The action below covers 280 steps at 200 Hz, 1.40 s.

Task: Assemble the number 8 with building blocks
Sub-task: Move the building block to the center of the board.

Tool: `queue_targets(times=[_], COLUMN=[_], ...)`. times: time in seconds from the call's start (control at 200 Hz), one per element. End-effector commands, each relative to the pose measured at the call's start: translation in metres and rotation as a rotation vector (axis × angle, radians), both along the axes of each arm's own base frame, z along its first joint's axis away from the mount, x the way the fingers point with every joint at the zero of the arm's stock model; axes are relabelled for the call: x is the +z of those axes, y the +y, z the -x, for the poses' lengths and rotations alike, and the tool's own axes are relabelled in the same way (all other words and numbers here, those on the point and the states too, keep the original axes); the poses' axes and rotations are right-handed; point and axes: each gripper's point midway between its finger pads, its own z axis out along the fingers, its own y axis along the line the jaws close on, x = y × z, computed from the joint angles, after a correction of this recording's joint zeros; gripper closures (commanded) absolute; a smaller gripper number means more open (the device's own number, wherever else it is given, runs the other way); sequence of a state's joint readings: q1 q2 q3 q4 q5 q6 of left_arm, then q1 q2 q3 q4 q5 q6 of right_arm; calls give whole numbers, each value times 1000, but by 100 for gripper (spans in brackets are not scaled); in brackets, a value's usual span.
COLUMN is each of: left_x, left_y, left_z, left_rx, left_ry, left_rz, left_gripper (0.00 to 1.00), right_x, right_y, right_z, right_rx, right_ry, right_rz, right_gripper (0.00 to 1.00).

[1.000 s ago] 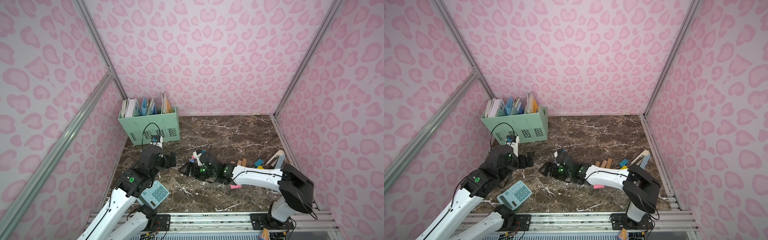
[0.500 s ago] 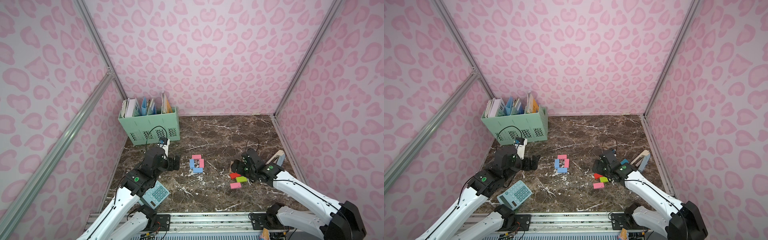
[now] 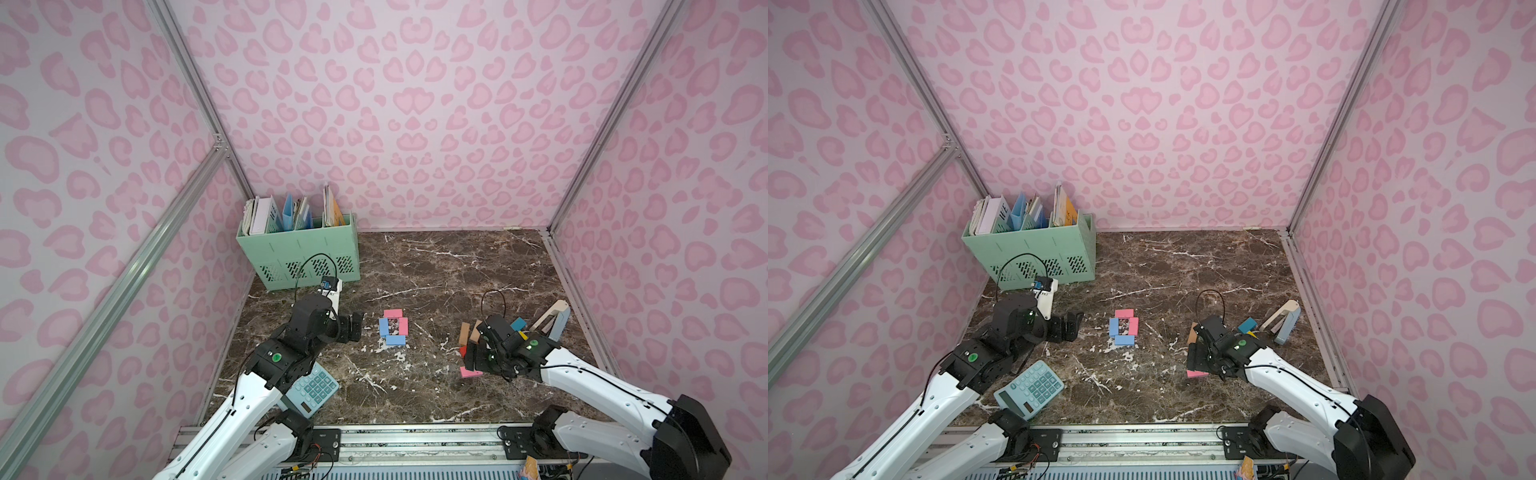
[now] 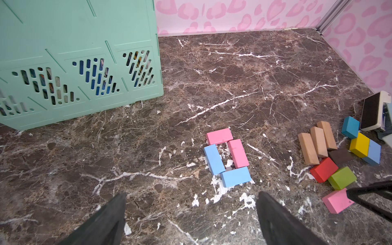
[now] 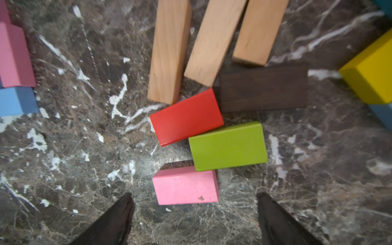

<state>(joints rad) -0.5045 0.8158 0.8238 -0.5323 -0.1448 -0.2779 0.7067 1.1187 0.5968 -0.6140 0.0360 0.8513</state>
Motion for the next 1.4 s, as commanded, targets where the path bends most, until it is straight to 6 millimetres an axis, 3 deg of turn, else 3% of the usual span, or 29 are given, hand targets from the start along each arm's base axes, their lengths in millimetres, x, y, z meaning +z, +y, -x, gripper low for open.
queue_targets(times=[0.0, 0.22, 0.48, 0.82, 0.915, 1.005, 1.16, 1.395], left_x=[4, 3, 3, -1, 2, 3, 6, -15], left_y=[-2, -2, -3, -15, -30, -44, -65, -96], left_z=[-1, 2, 2, 5, 11, 19, 32, 47], left_rx=[-8, -4, -2, -78, -174, -280, -426, -589], left_ry=[-7, 30, 40, 73, 93, 110, 137, 324], left_rz=[3, 9, 15, 13, 36, 48, 83, -29], left_gripper=[1, 1, 1, 1, 1, 1, 3, 9], right_x=[-12, -25, -29, -27, -22, -9, 16, 47], right_y=[2, 18, 50, 127, 155, 166, 149, 76], right_z=[7, 6, 11, 17, 21, 15, -3, -24], right_rx=[-2, 35, 157, 451, 537, 547, 478, 261], right_ry=[49, 62, 62, 21, 1, -40, -96, -191], right_rz=[27, 16, 47, 31, -20, -66, -125, -172], right_gripper=[8, 10, 27, 34, 30, 23, 9, 8])
